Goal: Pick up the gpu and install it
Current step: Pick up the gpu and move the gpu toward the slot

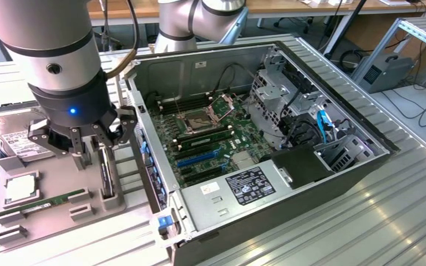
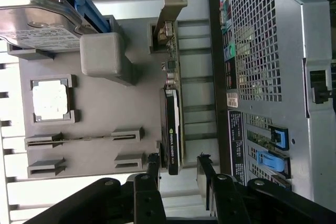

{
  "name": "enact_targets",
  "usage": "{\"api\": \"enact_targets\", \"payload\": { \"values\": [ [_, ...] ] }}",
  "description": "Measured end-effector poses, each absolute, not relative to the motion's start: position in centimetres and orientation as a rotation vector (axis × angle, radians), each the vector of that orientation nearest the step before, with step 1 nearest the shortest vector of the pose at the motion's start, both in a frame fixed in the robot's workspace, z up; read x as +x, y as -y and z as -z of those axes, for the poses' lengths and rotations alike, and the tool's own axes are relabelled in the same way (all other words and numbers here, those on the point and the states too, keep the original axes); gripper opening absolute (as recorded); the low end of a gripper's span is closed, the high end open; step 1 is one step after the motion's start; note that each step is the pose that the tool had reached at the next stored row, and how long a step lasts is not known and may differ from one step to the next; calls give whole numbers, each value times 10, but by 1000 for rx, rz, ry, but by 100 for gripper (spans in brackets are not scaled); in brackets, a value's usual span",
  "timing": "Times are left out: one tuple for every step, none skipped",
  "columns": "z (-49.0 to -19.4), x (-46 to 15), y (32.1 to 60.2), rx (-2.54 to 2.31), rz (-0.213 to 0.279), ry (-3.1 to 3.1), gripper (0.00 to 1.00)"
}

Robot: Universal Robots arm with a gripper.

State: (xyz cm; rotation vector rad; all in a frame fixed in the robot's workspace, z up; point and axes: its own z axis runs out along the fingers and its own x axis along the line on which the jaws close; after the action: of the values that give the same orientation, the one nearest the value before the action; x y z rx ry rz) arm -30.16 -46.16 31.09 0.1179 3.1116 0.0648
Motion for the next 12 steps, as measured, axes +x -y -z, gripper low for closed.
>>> {"api": "enact_targets", "payload": {
  "values": [
    [-311,-302,461,118,-65,-3112,42],
    [-311,-302,461,118,-65,-3112,42],
    [-311,-302,460,118,-65,-3112,42],
    [-311,-302,460,118,-65,-3112,42],
    [-310,-302,460,118,-65,-3111,42],
    [-310,-302,459,118,-65,-3112,42],
    [-310,-302,459,118,-65,-3112,42],
    [-310,-302,459,118,-65,-3112,42],
    [-310,-302,458,118,-65,-3112,42],
    [-310,-302,458,118,-65,-3112,42],
    [-310,-302,458,118,-65,-3112,42],
    [-309,-302,458,118,-65,-3112,42]
  ]
}}
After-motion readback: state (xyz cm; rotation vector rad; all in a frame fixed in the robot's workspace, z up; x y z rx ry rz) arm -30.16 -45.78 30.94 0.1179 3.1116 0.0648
